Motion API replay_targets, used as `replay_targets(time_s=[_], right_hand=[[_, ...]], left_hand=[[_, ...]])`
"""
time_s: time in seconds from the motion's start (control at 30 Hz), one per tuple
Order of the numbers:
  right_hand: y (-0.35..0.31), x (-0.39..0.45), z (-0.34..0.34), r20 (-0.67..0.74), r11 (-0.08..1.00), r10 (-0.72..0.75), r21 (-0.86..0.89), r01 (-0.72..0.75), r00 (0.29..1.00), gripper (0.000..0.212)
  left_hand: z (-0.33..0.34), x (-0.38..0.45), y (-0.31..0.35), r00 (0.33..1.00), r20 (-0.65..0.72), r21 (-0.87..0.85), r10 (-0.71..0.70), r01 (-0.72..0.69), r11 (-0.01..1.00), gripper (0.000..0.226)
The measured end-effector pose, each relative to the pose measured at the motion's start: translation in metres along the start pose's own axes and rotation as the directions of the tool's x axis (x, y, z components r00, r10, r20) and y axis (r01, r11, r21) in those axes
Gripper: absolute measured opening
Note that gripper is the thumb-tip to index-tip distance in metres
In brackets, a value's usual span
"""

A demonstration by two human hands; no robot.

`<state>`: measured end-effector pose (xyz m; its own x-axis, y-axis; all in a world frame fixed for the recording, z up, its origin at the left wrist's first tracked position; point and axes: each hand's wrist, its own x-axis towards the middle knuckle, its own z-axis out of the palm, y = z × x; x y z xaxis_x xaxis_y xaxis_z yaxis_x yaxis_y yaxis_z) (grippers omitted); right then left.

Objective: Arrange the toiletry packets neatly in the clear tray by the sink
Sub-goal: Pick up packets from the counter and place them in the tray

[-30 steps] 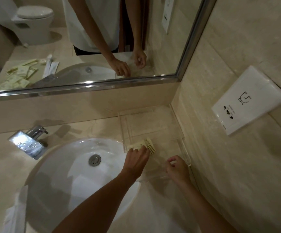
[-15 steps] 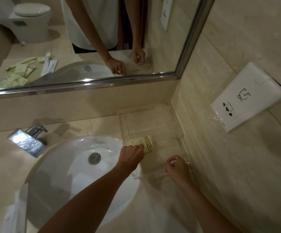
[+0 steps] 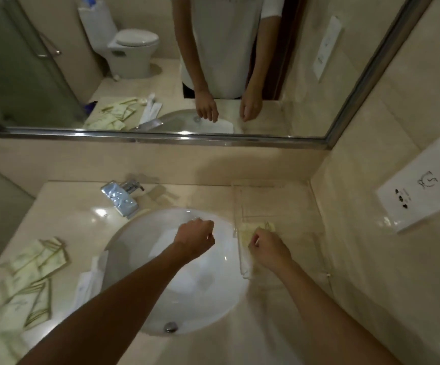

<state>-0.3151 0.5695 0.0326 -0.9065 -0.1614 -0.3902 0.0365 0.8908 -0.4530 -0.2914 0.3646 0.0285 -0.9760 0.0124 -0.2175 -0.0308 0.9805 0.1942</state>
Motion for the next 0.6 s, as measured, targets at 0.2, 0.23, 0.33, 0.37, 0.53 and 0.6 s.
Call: replay_targets(time_s=[0.2, 0.23, 0.33, 0.37, 0.53, 0.6], right_hand=[[-0.078, -0.01, 0.013, 0.066, 0.984, -0.15, -0.082, 0.155, 0.987, 0.008], [-0.092, -0.012, 0.018, 0.074, 0.979, -0.173, -0.099, 0.18, 0.982, 0.007], [-0.13, -0.019, 0.033, 0.103, 0.958, -0.233, -0.146, 0.247, 0.967, 0.008], [-0.142, -0.022, 0.039, 0.114, 0.951, -0.251, -0.157, 0.267, 0.961, 0.008], [-0.199, -0.039, 0.08, 0.161, 0.924, -0.305, -0.19, 0.333, 0.939, 0.01], [-0.223, -0.048, 0.103, 0.187, 0.908, -0.327, -0.21, 0.363, 0.926, 0.01]], left_hand=[[-0.028, -0.053, -0.07, 0.986, 0.078, -0.079, -0.149, 0.155, 0.985, 0.021], [-0.029, -0.062, -0.083, 0.982, 0.075, -0.086, -0.174, 0.18, 0.98, 0.019], [-0.033, -0.085, -0.12, 0.969, 0.068, -0.094, -0.238, 0.244, 0.965, 0.015], [-0.034, -0.093, -0.131, 0.965, 0.072, -0.101, -0.253, 0.26, 0.96, 0.016], [-0.036, -0.133, -0.191, 0.952, 0.065, -0.112, -0.299, 0.305, 0.946, 0.017], [-0.032, -0.151, -0.218, 0.945, 0.069, -0.134, -0.32, 0.327, 0.935, 0.018]])
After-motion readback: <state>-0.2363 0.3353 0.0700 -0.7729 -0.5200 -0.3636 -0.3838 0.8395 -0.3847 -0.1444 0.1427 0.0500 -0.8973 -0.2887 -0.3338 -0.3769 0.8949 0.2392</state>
